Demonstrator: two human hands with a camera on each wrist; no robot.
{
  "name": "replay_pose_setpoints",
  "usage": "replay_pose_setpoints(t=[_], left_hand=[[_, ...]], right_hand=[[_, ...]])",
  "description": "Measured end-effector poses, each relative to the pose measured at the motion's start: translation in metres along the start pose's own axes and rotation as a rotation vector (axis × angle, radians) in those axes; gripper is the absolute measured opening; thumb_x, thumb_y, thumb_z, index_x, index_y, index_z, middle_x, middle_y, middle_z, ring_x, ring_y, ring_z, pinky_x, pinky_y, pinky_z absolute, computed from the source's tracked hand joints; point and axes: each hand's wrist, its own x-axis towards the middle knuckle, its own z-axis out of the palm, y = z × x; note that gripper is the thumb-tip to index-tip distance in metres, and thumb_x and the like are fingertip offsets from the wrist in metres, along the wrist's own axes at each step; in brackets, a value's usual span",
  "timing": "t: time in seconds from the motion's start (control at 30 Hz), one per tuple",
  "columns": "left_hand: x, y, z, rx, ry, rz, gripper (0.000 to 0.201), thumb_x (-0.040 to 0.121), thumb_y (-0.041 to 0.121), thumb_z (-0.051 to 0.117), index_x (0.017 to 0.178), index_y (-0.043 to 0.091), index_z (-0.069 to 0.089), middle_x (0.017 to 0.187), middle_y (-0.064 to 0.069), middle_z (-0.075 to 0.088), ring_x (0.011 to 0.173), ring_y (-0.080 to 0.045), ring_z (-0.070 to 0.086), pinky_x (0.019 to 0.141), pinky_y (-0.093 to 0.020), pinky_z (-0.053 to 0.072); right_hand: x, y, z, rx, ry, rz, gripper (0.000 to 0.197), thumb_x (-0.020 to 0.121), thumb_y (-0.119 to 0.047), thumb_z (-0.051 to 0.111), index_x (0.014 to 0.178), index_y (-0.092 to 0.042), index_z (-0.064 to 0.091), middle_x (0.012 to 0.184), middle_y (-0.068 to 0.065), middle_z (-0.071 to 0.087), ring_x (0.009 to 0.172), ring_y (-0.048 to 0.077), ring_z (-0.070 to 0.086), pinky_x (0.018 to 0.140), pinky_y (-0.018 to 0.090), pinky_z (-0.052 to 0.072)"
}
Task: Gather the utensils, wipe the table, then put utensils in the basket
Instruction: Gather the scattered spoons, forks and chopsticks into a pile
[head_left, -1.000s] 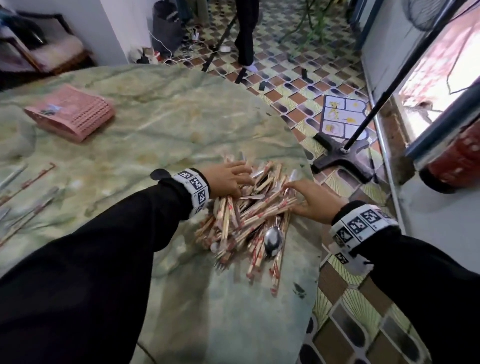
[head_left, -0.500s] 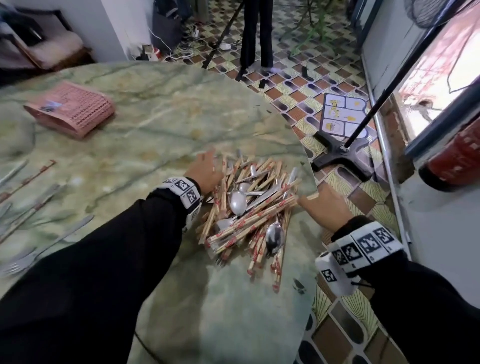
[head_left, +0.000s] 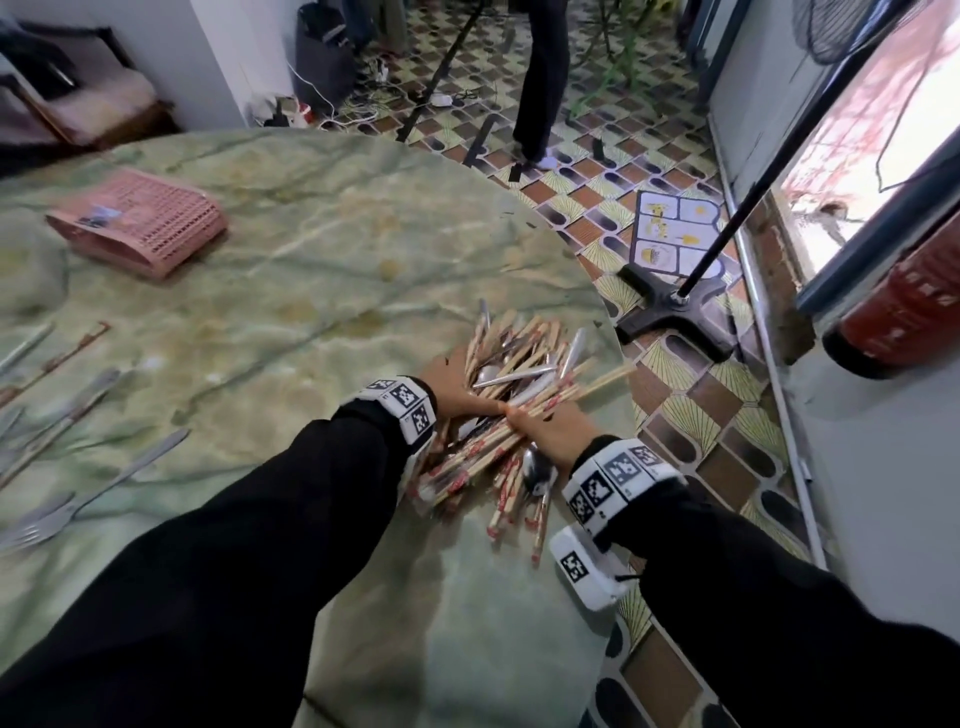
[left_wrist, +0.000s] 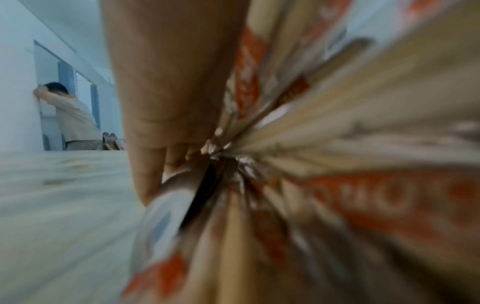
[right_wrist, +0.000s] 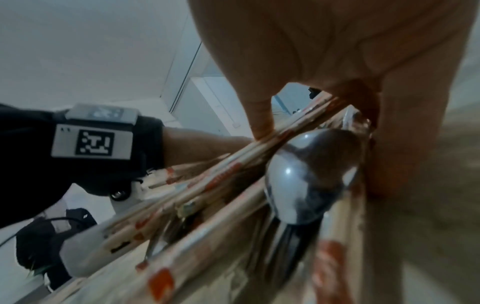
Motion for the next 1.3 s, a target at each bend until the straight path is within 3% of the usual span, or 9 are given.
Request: replay_pose_setpoints(t=[0.13, 0.3, 0.4, 0.47, 0.6, 0.7, 0.83, 1.07, 1.3], left_hand=[[-0.022, -0.009, 0.007, -0.093, -0.030, 0.035, 0.101, 0.077, 0.039, 0.073, 0.148, 0.010, 0.007, 0.153, -0.011, 0.021, 0.140, -0.026, 0.025, 0.112, -0.031, 0.022], [-0.046, -0.023, 0.023, -0.118, -0.053, -0.023, 0.122, 0.058, 0.060, 0.073, 0.148, 0.014, 0.004, 0.152, -0.009, 0.024, 0.138, -0.025, 0.030, 0.115, -0.041, 0.026], [-0.057, -0.022, 0.032, -0.091, -0.043, -0.037, 0.134, 0.048, 0.073, 0.063, 0.148, 0.017, -0.005, 0.152, -0.011, 0.026, 0.137, -0.027, 0.032, 0.113, -0.042, 0.029], [-0.066, -0.017, 0.031, -0.098, -0.069, -0.018, 0.133, 0.053, 0.070, 0.064, 0.147, 0.014, -0.012, 0.152, -0.013, 0.025, 0.135, -0.028, 0.035, 0.114, -0.038, 0.029], [-0.075, -0.014, 0.025, -0.213, -0.062, 0.027, 0.123, 0.075, 0.037, 0.074, 0.144, 0.008, -0.024, 0.157, -0.012, -0.004, 0.145, -0.024, 0.011, 0.115, -0.029, 0.014], [-0.076, -0.019, 0.024, -0.168, 0.005, 0.124, 0.134, 0.063, 0.044, 0.081, 0.146, 0.021, -0.021, 0.157, -0.004, -0.013, 0.146, -0.022, -0.005, 0.119, -0.041, 0.006], [-0.082, -0.020, 0.021, -0.136, 0.028, 0.202, 0.114, 0.071, 0.051, 0.072, 0.148, 0.025, -0.008, 0.158, -0.006, -0.003, 0.146, -0.025, 0.002, 0.118, -0.046, 0.011], [-0.090, -0.028, 0.016, 0.027, 0.051, 0.203, 0.101, 0.071, 0.067, 0.058, 0.149, 0.028, 0.008, 0.157, -0.011, -0.009, 0.145, -0.031, -0.004, 0.116, -0.049, 0.003], [-0.127, -0.028, 0.005, -0.037, 0.207, 0.320, 0.052, 0.088, 0.038, 0.058, 0.135, 0.018, 0.048, 0.155, -0.014, 0.013, 0.143, -0.028, 0.012, 0.115, -0.042, 0.012]], right_hand=[[0.011, 0.011, 0.011, 0.087, -0.052, -0.019, 0.094, 0.048, -0.078, 0.057, 0.109, -0.007, 0.061, 0.110, 0.012, 0.066, 0.094, 0.027, 0.064, 0.088, 0.037, 0.052], [-0.025, 0.003, 0.009, 0.164, -0.135, -0.035, 0.033, 0.082, -0.026, 0.067, 0.108, -0.007, 0.063, 0.108, 0.008, 0.066, 0.101, 0.025, 0.062, 0.097, 0.038, 0.047], [-0.043, 0.004, 0.008, 0.198, -0.129, -0.047, 0.007, 0.085, -0.016, 0.065, 0.090, -0.012, 0.062, 0.091, 0.004, 0.064, 0.082, 0.018, 0.061, 0.076, 0.027, 0.049], [-0.047, 0.006, 0.008, 0.245, -0.095, -0.091, 0.011, 0.083, -0.014, 0.066, 0.083, -0.018, 0.056, 0.090, 0.005, 0.065, 0.078, 0.016, 0.062, 0.071, 0.026, 0.051], [-0.046, 0.012, 0.014, 0.237, 0.030, -0.106, 0.042, 0.072, -0.036, 0.074, 0.104, -0.018, 0.053, 0.109, 0.012, 0.066, 0.099, 0.030, 0.064, 0.092, 0.047, 0.050], [-0.051, 0.012, 0.021, 0.206, 0.080, -0.061, 0.066, 0.066, -0.038, 0.075, 0.118, -0.010, 0.045, 0.111, 0.013, 0.061, 0.100, 0.033, 0.061, 0.088, 0.047, 0.052], [-0.033, 0.032, 0.038, 0.207, 0.173, -0.020, 0.101, 0.039, -0.064, 0.062, 0.125, -0.015, 0.043, 0.117, 0.014, 0.058, 0.104, 0.035, 0.058, 0.088, 0.050, 0.052], [-0.030, 0.045, 0.050, 0.264, 0.265, -0.001, 0.093, 0.046, -0.069, 0.058, 0.126, -0.023, 0.048, 0.121, 0.010, 0.058, 0.110, 0.033, 0.057, 0.094, 0.050, 0.048], [-0.116, 0.004, 0.039, 0.171, 0.352, -0.037, 0.068, 0.084, -0.043, 0.062, 0.137, -0.006, 0.041, 0.140, 0.019, 0.044, 0.130, 0.033, 0.040, 0.109, 0.042, 0.033]])
